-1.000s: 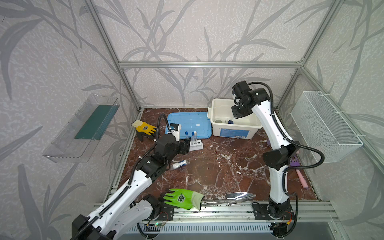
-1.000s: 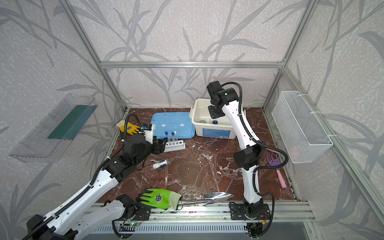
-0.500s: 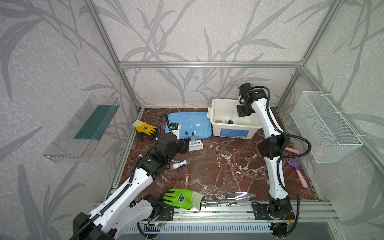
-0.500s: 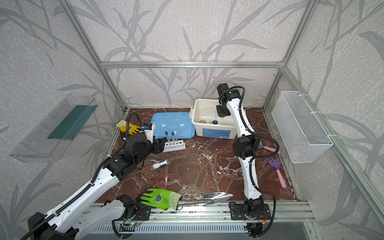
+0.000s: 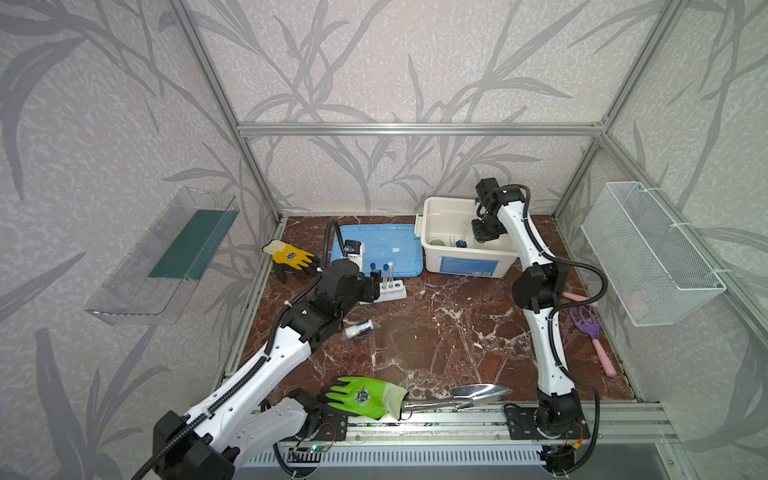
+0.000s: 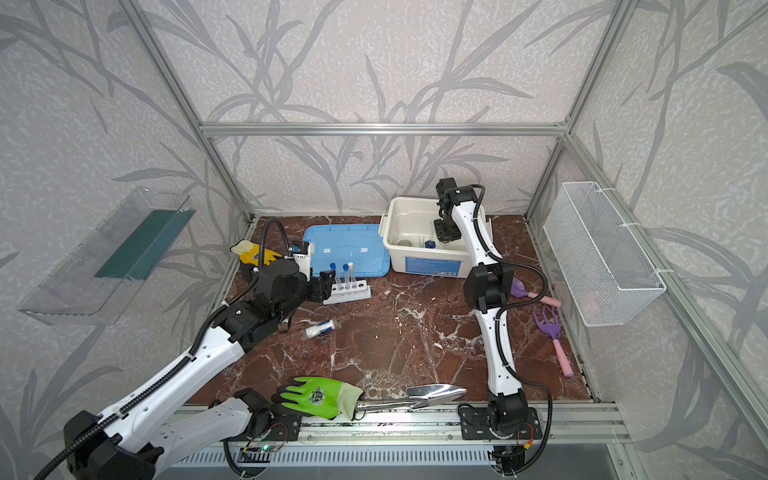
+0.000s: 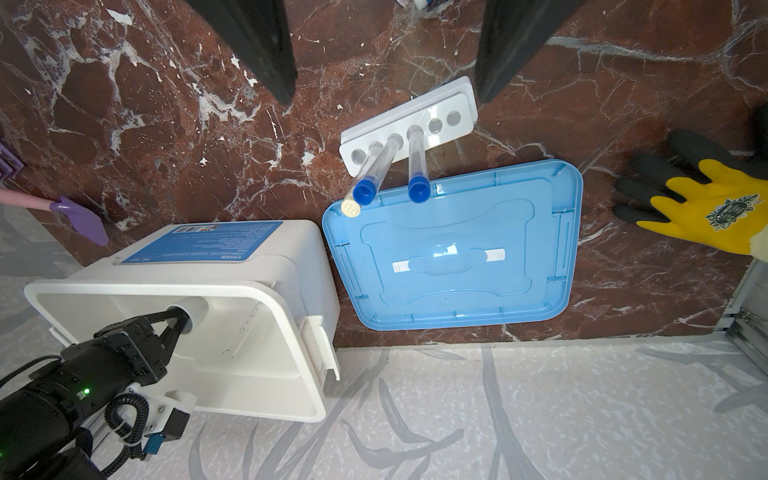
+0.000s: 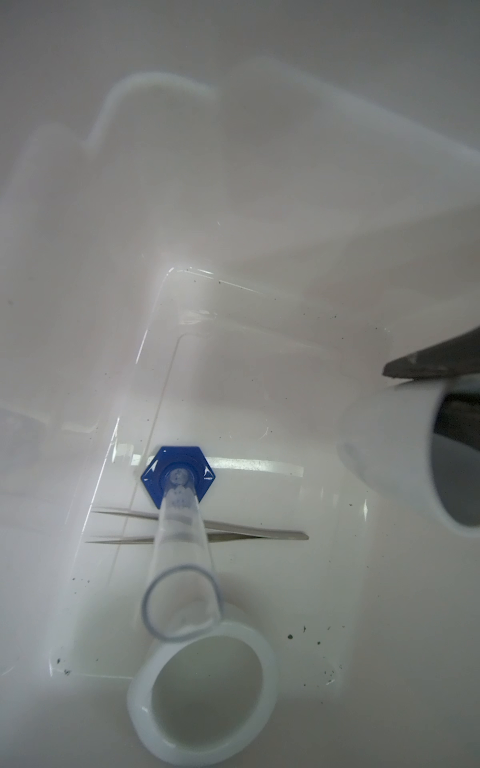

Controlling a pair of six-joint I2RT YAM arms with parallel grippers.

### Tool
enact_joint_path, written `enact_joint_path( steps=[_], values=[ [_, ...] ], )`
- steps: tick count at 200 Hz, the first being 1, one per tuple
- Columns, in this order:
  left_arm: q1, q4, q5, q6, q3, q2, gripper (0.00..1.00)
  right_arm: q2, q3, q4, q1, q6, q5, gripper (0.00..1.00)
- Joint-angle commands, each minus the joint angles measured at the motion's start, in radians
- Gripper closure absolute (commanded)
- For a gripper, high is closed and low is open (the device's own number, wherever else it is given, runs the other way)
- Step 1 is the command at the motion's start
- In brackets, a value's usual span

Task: Organize the chemistry lab equipment
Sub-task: 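Lower the white cup into the tub and open the right gripper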

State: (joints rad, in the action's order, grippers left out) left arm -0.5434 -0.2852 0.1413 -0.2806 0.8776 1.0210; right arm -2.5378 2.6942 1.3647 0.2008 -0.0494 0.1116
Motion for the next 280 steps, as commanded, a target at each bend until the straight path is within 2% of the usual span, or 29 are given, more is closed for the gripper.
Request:
enact_joint_path(
  steps=[1,132,280],
  values=[
    [0.0,-0.017,0.019,-0.003,0.034,0.001,0.31,-0.033,0.009,-0.01,-0.007,0.015,-0.026,1.0],
    [-0.001,-0.02,0.015,-0.011,0.058,0.06,0.31,-0.104,-0.012,-0.073,-0.038,-0.02,-0.077,1.0],
    [-0.001,-0.023,0.007,-0.011,0.073,0.095,0.31,-0.154,-0.015,-0.101,-0.04,-0.041,-0.083,0.99]
  ],
)
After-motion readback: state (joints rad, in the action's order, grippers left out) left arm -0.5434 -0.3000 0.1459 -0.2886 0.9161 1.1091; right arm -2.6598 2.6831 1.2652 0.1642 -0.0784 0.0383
